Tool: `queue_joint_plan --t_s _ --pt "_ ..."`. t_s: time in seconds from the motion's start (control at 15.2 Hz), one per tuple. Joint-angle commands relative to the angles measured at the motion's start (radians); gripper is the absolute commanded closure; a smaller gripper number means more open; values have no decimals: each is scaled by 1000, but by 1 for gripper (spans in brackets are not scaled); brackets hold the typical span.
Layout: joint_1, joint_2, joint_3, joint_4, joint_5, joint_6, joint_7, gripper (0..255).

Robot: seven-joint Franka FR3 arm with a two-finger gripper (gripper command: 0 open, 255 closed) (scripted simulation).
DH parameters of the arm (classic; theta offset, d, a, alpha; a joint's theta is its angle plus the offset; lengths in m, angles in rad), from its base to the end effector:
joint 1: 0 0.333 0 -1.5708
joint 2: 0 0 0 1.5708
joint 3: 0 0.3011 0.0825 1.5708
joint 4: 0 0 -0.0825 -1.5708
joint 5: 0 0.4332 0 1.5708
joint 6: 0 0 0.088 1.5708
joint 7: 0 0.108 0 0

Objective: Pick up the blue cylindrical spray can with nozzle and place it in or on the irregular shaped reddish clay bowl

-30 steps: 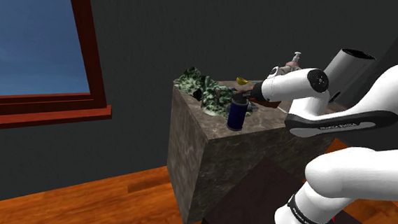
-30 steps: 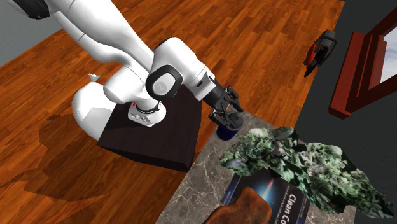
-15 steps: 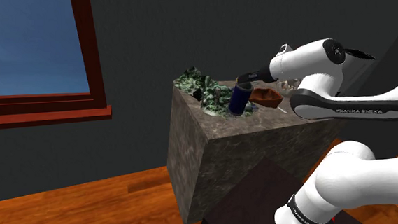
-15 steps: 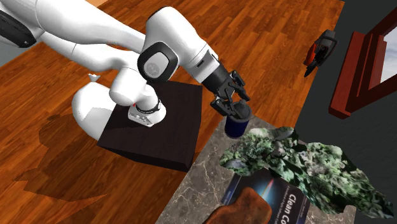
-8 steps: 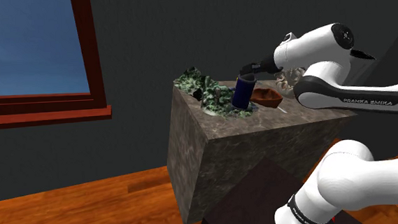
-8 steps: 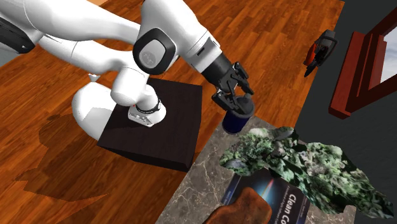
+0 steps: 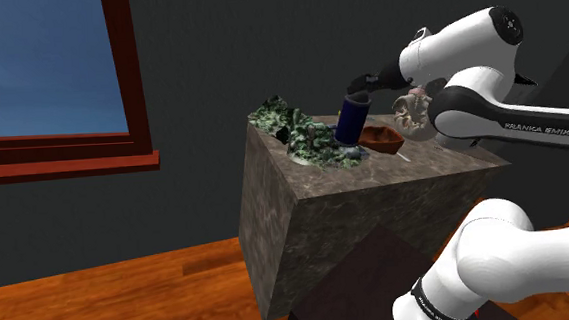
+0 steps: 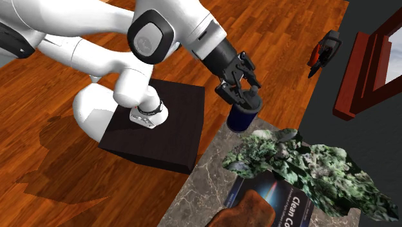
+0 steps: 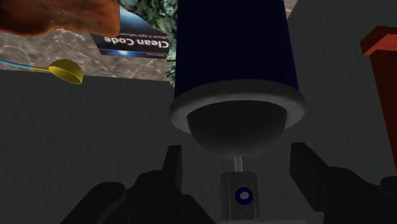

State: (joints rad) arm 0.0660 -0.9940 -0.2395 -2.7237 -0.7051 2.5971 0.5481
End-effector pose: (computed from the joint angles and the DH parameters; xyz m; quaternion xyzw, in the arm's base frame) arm 0.3720 -0.0591 0.5648 0.8842 -0.1180 0.4418 0.0957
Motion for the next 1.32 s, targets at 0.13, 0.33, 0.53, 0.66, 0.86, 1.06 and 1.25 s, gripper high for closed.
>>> queue_joint_plan --t_s 0.13,0.33,0.53,0.66,0.86,1.06,1.25 --pt "9 38 -92 58 -4 13 -84 255" --pt "26 79 -184 115 -5 30 -164 255" --pt "57 122 -275 181 3 41 -245 255" --pt "85 150 -336 229 13 45 -299 255" --pt "137 191 -430 309 35 46 -380 255" --pt "202 229 -525 396 65 40 -462 255" --pt "280 264 -626 492 100 28 -544 255"
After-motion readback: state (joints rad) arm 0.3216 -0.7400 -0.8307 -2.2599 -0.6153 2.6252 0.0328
